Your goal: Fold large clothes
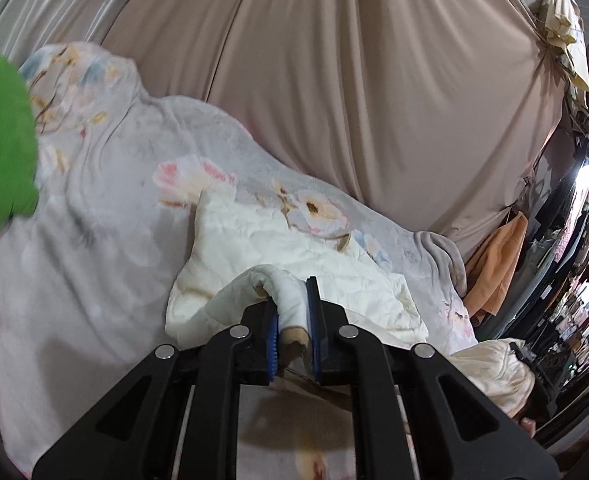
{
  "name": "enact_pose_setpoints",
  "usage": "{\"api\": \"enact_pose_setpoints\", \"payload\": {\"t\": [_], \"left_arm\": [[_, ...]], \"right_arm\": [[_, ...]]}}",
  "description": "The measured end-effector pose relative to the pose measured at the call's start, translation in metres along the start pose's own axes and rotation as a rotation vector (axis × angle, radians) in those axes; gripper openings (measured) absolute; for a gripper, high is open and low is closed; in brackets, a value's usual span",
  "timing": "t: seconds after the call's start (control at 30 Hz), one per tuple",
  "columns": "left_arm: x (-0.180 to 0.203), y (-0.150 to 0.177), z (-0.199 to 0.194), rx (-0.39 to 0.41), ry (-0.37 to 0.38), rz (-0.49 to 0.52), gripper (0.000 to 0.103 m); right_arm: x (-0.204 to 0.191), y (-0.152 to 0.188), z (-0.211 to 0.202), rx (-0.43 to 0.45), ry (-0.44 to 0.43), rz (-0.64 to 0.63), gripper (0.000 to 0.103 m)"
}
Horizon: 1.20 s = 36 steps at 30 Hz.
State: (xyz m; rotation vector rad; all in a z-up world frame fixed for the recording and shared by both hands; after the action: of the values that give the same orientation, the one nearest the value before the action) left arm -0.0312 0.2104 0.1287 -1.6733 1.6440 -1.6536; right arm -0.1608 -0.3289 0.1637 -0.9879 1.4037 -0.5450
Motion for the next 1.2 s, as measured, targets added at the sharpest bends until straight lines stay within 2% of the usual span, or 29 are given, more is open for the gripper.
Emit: {"api": "enact_pose_setpoints", "payload": {"t": [0.13, 0.33, 0.53, 0.7, 0.83, 0.97, 1.0, 1.07, 1.13, 1.17, 1.2], "left_arm": [[0.006, -0.034, 0.045, -0.005, -0.034, 0.052, 0.011], [-0.009, -0.064, 0.145, -0.093, -0.148, 0.075, 0.012], [-0.045, -0.056, 0.237, -0.235, -0.293, 0.086, 0.013], [-0.070, -0.036, 0.281, -0.301, -0.322, 0.099, 0.015], [-0.077, -0.028, 0.288, -0.301, -0.301, 0.096, 0.016], [-0.081, -0.031, 0.281, -0.277, -0.271, 0.053, 0.017], [-0.080, -0.034, 0.271, -0.261, -0.259, 0.035, 0.018], [-0.070, -0.044, 0.246, -0.211, -0.238, 0.034, 0.020], [-0.054, -0.059, 0.211, -0.148, -0.180, 0.064, 0.033], [-0.045, -0.065, 0.195, -0.121, -0.152, 0.073, 0.036], [-0.033, -0.073, 0.177, -0.081, -0.135, 0.088, 0.042]], "right_arm": [[0.004, -0.032, 0.047, -0.005, 0.024, -0.014, 0.005], [0.027, -0.061, 0.143, -0.097, 0.098, -0.011, 0.005], [0.078, -0.059, 0.223, -0.207, 0.203, 0.028, 0.005], [0.118, -0.029, 0.271, -0.306, 0.289, 0.047, 0.005], [0.131, -0.007, 0.291, -0.348, 0.316, 0.036, 0.005], [0.141, -0.009, 0.292, -0.368, 0.280, 0.094, 0.006], [0.140, -0.013, 0.285, -0.350, 0.271, 0.109, 0.007], [0.133, -0.028, 0.259, -0.270, 0.237, 0.134, 0.023], [0.118, -0.043, 0.233, -0.188, 0.215, 0.120, 0.032], [0.109, -0.049, 0.224, -0.165, 0.199, 0.104, 0.032], [0.097, -0.054, 0.217, -0.150, 0.181, 0.077, 0.032]]}}
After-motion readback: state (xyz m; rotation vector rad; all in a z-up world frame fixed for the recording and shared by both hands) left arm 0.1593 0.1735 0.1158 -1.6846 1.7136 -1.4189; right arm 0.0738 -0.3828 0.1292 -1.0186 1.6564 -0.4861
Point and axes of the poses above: each gripper's, at about its wrist camera, not at the fingertips, and z roughly the way its jaws point, x to its right, y to its underside, the point moved 1 cm from there along z, roughly the way its jaws point, and after that the axes turned 4 degrees about x, right-handed, at the moved point
